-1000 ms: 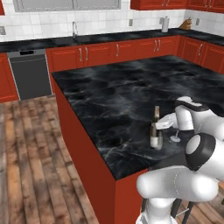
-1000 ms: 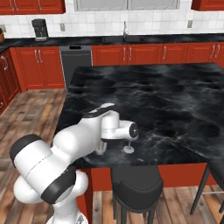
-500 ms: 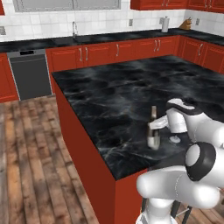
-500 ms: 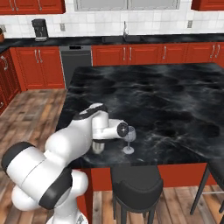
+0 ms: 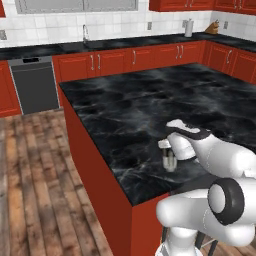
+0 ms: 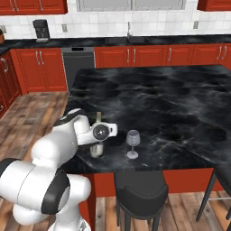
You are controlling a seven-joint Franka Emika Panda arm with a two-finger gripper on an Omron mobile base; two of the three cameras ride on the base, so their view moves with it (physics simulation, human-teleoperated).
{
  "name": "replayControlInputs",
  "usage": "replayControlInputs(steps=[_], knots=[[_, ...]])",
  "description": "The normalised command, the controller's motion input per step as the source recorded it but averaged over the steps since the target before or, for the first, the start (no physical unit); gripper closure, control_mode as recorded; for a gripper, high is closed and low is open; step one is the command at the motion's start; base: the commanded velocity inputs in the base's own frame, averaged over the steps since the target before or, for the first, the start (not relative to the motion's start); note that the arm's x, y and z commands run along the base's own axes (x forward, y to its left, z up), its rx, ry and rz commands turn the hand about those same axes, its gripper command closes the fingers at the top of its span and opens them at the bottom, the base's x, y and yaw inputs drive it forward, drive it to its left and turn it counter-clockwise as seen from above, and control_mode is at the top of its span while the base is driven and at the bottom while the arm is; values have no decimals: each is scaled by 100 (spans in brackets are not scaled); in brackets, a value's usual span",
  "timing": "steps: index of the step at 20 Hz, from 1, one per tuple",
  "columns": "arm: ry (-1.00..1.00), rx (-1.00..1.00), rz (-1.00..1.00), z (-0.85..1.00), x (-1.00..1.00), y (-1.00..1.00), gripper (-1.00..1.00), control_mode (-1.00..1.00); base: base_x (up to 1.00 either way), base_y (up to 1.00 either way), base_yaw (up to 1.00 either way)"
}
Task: There is a wine glass and glass cup on the dining counter. Place the wine bottle next to the wine glass and the juice bottle next to the glass cup.
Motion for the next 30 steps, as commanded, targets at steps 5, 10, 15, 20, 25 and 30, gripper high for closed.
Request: replayControlInputs(steps=[5, 10, 15, 20, 25, 30], knots=[[0, -8, -22, 5, -3, 5, 100, -100, 0, 0, 0], [-4, -5, -12, 12, -20, 0, 100, -100, 0, 0, 0], [-3, -6, -6, 17, -20, -1, 100, -100, 0, 0, 0], [0, 0, -2, 10, -23, -8, 100, -100, 0, 0, 0], [4, 0, 0, 0, -33, -20, 100, -100, 0, 0, 0], [9, 0, 0, -1, -31, -14, 100, -100, 0, 0, 0]])
